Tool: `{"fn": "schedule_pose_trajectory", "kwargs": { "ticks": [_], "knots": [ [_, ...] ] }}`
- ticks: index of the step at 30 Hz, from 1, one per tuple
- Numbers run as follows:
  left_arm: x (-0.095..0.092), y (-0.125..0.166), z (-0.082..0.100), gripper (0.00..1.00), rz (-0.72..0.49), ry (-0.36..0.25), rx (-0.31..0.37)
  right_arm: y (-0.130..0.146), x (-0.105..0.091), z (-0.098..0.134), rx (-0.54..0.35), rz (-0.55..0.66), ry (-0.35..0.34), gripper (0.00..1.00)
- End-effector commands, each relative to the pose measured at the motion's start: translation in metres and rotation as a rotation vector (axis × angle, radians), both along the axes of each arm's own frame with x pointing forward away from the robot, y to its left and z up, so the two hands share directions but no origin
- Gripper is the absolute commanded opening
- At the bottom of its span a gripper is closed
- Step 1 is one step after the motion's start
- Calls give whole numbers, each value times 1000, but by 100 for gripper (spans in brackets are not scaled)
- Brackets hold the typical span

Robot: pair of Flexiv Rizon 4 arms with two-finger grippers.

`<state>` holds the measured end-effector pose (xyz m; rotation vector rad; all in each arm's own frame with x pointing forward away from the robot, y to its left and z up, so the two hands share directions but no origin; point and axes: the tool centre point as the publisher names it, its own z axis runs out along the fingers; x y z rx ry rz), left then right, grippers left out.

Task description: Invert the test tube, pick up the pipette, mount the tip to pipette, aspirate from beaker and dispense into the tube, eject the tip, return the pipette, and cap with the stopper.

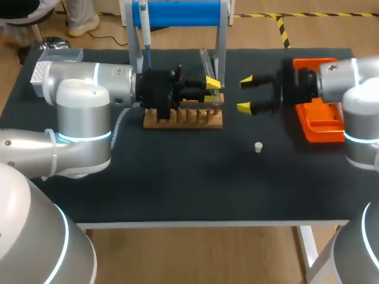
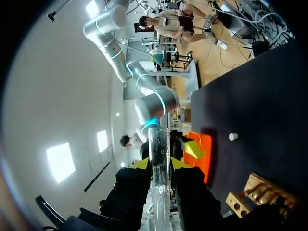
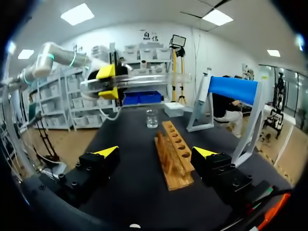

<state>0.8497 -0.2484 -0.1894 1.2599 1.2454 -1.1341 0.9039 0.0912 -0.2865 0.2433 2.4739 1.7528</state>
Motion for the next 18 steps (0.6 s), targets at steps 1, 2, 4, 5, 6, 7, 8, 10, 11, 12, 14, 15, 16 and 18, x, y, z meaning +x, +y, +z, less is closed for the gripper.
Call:
{"fn": "schedule_pose_trajectory", "kwargs": {
  "ticks": [1, 2, 4, 5, 6, 7, 8, 10, 11, 12, 14, 15, 16, 18],
  "knots": [
    [0, 0, 1, 0, -2, 0, 3, 6, -1, -11, -39, -55, -64, 100],
    [0, 0, 1, 0, -2, 0, 3, 7, 1, -14, -56, -58, -77, 100],
    [0, 0, 1, 0, -2, 0, 3, 9, 5, -21, -74, -70, -57, 100],
    [0, 0, 1, 0, -2, 0, 3, 10, 7, -24, -85, -71, -60, 100],
    [0, 0, 1, 0, -2, 0, 3, 11, 8, -28, -100, -71, -68, 100],
    [0, 0, 1, 0, -2, 0, 3, 12, 8, -31, -108, -70, -61, 100],
    [0, 0, 1, 0, -2, 0, 3, 13, 9, -34, -112, -72, -33, 100],
    [0, 0, 1, 0, -2, 0, 3, 15, 12, -39, -118, -81, -15, 100],
    [0, 0, 1, 0, -2, 0, 3, 16, 14, -40, -121, -82, -5, 100],
    [0, 0, 1, 0, -2, 0, 3, 17, 15, -41, -125, -94, 7, 100],
    [0, 0, 1, 0, -2, 0, 3, 19, 16, -43, -130, -107, 9, 100],
    [0, 0, 1, 0, -2, 0, 3, 21, 16, -43, -133, -118, 13, 100],
    [0, 0, 1, 0, -2, 0, 3, 23, 17, -44, -135, -132, 10, 100],
    [0, 0, 1, 0, -2, 0, 3, 27, 17, -46, -131, -133, 13, 100]
  ]
}}
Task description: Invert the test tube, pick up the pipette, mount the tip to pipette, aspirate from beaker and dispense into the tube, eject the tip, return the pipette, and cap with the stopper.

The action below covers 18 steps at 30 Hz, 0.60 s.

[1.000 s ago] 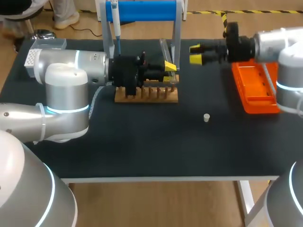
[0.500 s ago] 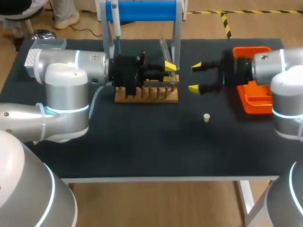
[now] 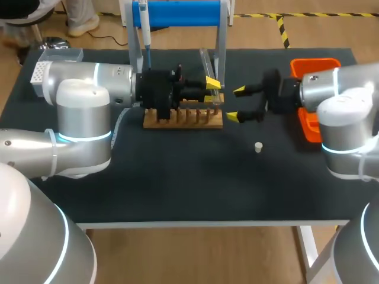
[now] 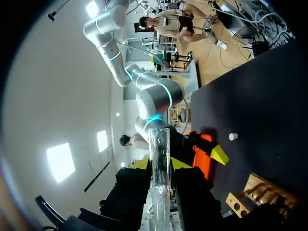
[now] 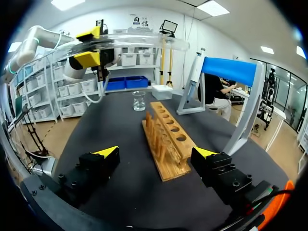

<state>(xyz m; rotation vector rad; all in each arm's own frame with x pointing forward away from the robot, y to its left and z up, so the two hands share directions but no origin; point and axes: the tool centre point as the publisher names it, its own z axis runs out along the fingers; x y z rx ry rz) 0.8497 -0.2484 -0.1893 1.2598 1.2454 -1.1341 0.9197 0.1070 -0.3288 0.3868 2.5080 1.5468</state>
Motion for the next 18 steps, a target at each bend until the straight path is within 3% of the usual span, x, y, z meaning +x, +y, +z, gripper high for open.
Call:
{"fn": "schedule_pose_trajectory", "kwargs": {
  "ticks": [1, 18],
  "knots": [
    [1, 0, 1, 0, -2, 0, 3, 14, 1, -5, -8, -15, -11, 100],
    [1, 0, 1, 0, -2, 0, 3, 35, 14, -29, 0, -63, -30, 100]
  ]
}}
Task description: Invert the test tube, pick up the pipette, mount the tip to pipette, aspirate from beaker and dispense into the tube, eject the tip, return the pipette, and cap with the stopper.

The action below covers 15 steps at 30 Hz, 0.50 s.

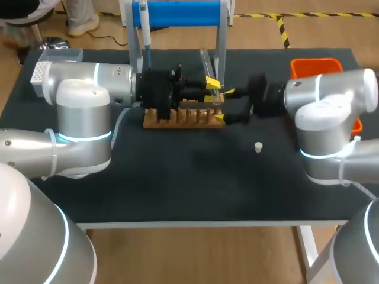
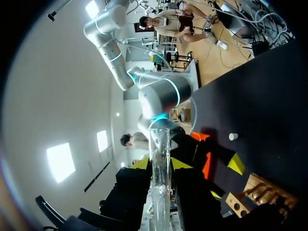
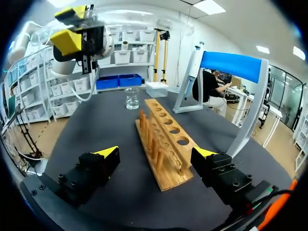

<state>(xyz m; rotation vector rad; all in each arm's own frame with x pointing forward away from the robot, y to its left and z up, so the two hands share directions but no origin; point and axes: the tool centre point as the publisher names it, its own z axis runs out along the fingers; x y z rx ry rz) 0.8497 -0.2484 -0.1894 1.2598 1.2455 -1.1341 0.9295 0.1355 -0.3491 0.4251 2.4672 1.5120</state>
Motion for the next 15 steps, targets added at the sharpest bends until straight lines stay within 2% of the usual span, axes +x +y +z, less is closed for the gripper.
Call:
{"fn": "schedule_pose_trajectory", "kwargs": {
  "ticks": [1, 15],
  "knots": [
    [0, 0, 1, 0, -2, 0, 3, 7, 5, -10, 8, -14, -7, 100],
    [0, 0, 1, 0, -2, 0, 3, 6, 7, -9, 21, -33, -7, 100]
  ]
}}
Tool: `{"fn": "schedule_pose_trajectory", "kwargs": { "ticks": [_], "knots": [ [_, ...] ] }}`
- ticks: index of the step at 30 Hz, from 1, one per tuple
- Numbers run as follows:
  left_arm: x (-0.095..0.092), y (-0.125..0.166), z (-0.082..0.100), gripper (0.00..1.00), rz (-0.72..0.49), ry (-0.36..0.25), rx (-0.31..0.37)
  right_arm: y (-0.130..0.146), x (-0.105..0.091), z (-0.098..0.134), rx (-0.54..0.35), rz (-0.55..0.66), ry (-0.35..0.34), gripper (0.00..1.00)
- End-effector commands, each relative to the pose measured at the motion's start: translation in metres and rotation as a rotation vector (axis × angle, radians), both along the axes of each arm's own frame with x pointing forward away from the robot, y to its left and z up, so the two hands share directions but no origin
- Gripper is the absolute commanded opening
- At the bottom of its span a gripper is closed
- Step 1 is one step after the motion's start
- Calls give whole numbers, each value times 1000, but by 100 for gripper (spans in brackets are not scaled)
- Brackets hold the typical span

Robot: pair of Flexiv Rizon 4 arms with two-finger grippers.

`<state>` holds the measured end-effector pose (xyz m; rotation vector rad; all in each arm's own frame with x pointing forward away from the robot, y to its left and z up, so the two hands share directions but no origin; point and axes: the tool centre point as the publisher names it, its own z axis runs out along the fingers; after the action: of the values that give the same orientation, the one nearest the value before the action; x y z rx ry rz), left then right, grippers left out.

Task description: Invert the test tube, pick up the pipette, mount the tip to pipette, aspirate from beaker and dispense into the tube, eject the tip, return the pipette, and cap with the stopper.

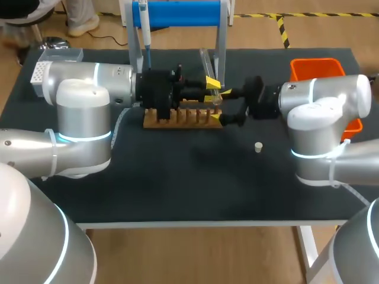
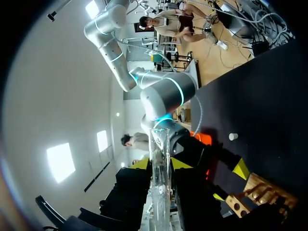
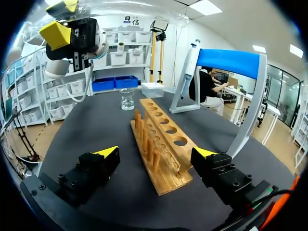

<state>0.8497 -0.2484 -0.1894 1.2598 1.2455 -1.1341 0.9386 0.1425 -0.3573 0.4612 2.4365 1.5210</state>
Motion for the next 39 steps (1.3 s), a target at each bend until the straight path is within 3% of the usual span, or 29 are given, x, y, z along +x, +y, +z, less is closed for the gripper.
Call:
{"fn": "schedule_pose_trajectory", "kwargs": {
  "ticks": [1, 11, 13, 19, 24, 30, 34, 38, 39],
  "knots": [
    [0, 0, 1, 0, -2, 0, 3, -1, -2, -1, 5, -2, -4, 100],
    [0, 0, 1, 0, -2, 0, 3, -1, -2, -1, 5, -2, -4, 100],
    [-2, 3, 3, 0, 10, 45, -8, -1, -2, -1, 5, -2, -4, 100],
    [3, 10, 21, 0, 2, 275, -8, -1, -2, -1, 5, -2, -4, 100],
    [9, 5, 43, 0, -85, 445, -15, -1, -2, -1, 5, -2, -4, 100],
    [12, 1, 56, 0, -133, 605, -15, -1, -2, -1, 5, -2, -4, 100],
    [14, 1, 59, 0, -130, 767, -57, -1, -2, -1, 5, -2, -4, 100],
    [12, 1, 51, 0, -87, 933, 13, -1, -2, -1, 5, -2, -4, 100],
    [11, 2, 51, 0, -75, 942, 22, -1, -2, -1, 5, -2, -4, 100]
  ]
}}
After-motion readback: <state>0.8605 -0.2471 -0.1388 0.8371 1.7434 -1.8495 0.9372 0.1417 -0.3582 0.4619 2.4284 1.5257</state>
